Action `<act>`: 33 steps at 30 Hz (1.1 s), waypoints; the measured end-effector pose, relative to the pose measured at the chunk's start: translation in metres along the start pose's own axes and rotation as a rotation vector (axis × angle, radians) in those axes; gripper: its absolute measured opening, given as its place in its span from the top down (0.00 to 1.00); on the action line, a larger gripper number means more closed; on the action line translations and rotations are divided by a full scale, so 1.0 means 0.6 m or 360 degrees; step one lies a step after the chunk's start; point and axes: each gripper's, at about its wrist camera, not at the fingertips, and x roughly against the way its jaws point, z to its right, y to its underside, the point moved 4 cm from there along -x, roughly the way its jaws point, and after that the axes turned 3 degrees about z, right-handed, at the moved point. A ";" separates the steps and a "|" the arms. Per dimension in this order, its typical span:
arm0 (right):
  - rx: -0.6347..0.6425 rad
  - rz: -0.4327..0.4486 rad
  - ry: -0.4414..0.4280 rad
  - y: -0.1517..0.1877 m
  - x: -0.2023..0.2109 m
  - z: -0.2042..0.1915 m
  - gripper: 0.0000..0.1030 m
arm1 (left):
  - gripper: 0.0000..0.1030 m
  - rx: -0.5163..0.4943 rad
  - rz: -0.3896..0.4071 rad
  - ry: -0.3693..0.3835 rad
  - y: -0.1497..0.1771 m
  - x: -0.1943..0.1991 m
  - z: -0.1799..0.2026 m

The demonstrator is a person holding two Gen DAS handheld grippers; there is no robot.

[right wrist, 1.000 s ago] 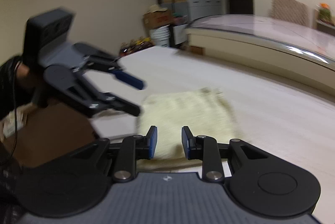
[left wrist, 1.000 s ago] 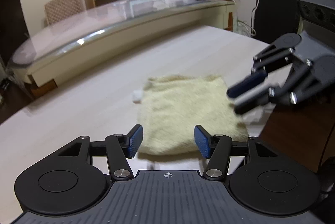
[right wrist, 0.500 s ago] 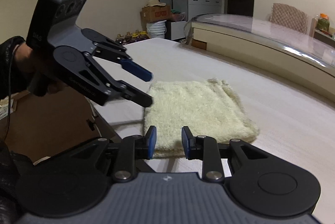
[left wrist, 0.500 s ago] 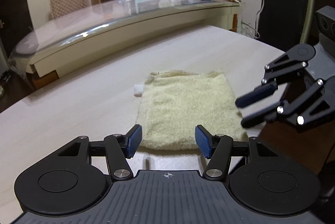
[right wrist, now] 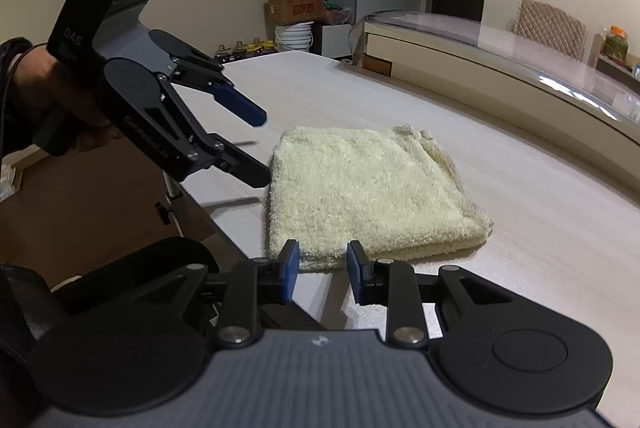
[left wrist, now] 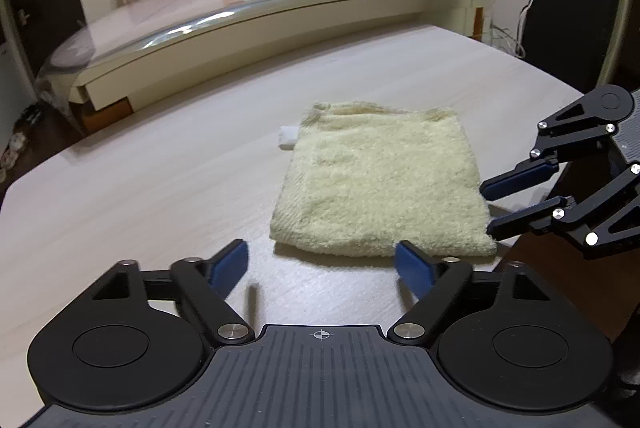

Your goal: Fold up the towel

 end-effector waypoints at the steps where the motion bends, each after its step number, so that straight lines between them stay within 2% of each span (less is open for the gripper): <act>1: -0.0003 -0.0002 0.0010 0.000 -0.001 -0.001 0.71 | 0.14 0.0006 0.0004 -0.0010 0.000 0.001 -0.002; 7: -0.0009 -0.0013 0.0075 -0.002 -0.005 -0.013 0.71 | 0.10 0.0013 0.0023 -0.0036 0.001 0.009 -0.006; 16: 0.0007 -0.0020 0.0159 -0.024 -0.037 -0.067 0.71 | 0.07 0.0022 0.0042 -0.0118 0.011 0.027 -0.025; 22: -0.0029 -0.0013 0.0175 -0.036 -0.052 -0.085 0.70 | 0.06 0.0087 0.0075 -0.0154 0.020 0.050 -0.051; 26: -0.0108 0.0107 0.0148 -0.047 -0.009 -0.064 0.53 | 0.04 0.0109 0.0117 -0.0117 0.022 0.070 -0.044; 28: -0.0103 0.0124 0.0212 -0.049 0.009 -0.046 0.51 | 0.04 0.0095 0.0145 -0.0072 0.024 0.075 -0.027; 30: -0.0098 0.0091 0.0321 -0.040 0.023 -0.006 0.49 | 0.03 0.0057 0.0162 -0.0028 0.026 0.072 -0.004; 33: -0.0077 0.0033 0.0397 -0.027 0.026 0.036 0.48 | 0.03 -0.0005 0.0175 0.0018 0.026 0.062 0.025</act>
